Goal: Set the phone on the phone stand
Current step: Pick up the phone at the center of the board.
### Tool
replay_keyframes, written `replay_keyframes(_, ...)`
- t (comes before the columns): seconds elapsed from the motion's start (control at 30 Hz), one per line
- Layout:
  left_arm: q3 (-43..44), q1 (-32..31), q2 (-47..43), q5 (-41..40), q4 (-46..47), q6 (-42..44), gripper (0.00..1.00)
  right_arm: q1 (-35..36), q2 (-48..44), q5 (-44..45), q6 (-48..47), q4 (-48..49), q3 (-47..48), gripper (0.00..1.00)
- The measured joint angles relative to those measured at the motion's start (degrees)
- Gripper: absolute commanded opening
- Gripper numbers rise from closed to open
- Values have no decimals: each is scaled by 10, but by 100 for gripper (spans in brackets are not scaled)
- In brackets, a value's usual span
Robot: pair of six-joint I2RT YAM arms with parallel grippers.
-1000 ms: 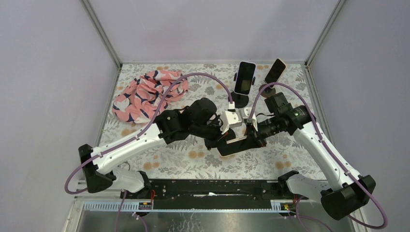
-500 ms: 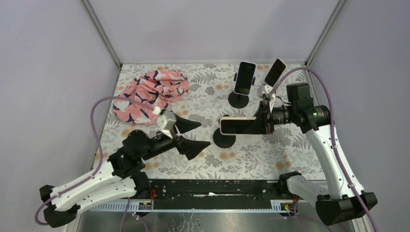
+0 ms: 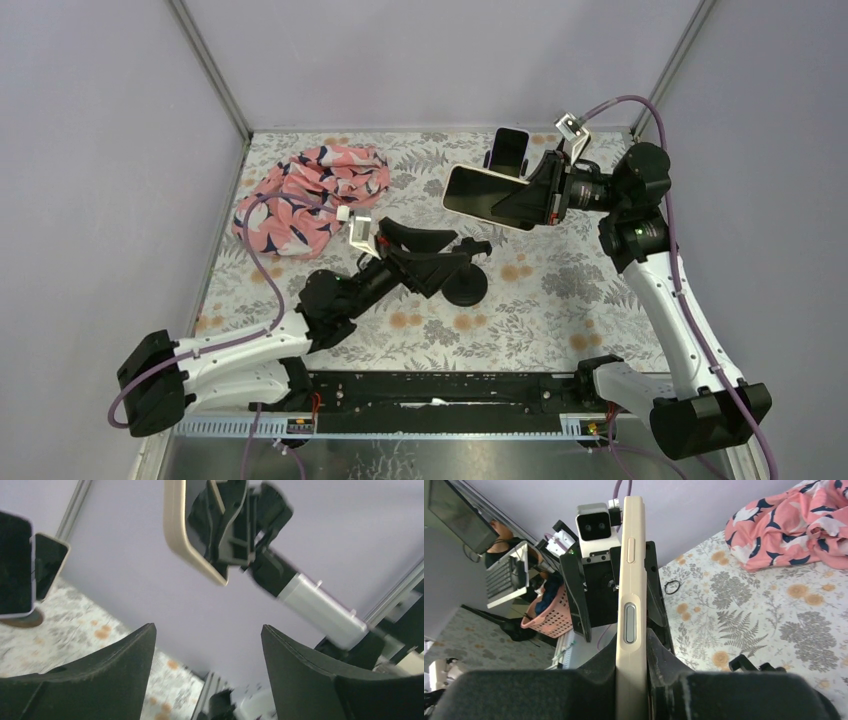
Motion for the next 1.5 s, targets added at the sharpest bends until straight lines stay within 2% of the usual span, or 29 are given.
replay_keyframes(0.1, 28, 0, 33, -13, 50, -17, 76, 0, 0, -2, 63, 58, -12, 0)
replay_keyframes(0.27, 56, 0, 65, -40, 125, -38, 63, 0, 0, -10, 111, 112, -26, 0)
replay_keyframes(0.4, 75, 5, 94, -54, 136, -51, 44, -3, -1, -9, 146, 161, -40, 0)
replay_keyframes(0.6, 103, 14, 135, -57, 148, -76, 45, -2, -2, -15, 169, 194, -60, 0)
replay_keyframes(0.63, 108, 15, 140, -57, 150, -80, 38, -2, -2, -15, 170, 198, -63, 0)
replay_keyframes(0.73, 113, 19, 148, -58, 152, -86, 2, 0, -4, -19, 173, 204, -69, 1)
replay_keyframes(0.77, 115, 22, 151, -56, 152, -87, 0, 0, -7, -20, 170, 209, -70, 8)
replay_keyframes(0.83, 117, 27, 151, -48, 152, -92, 0, 0, -10, -22, 164, 209, -70, 29)
replay_keyframes(0.9, 117, 35, 148, -31, 148, -92, 0, 0, -16, -26, 146, 198, -69, 57)
replay_keyframes(0.97, 117, 52, 136, 1, 124, -87, 0, 1, -19, -47, 78, 125, -55, 87)
replay_keyframes(1.0, 117, 59, 128, 13, 109, -83, 0, 1, -19, -53, 30, 70, -39, 96)
replay_keyframes(1.03, 117, 71, 116, 33, 84, -78, 0, 1, -16, -54, -45, -14, -11, 99)
replay_keyframes(1.1, 124, 99, 81, 78, 8, -59, 0, 1, 3, -45, -233, -222, 83, 100)
replay_keyframes(1.2, 170, 144, 37, 163, -146, -17, 0, 1, 27, -8, -455, -441, 195, 100)
replay_keyframes(1.37, 287, 177, 27, 292, -370, 75, 0, 16, 67, 13, -656, -660, 264, 98)
replay_keyframes(1.5, 380, 178, 64, 386, -508, 144, 0, 79, 112, 47, -725, -742, 278, 97)
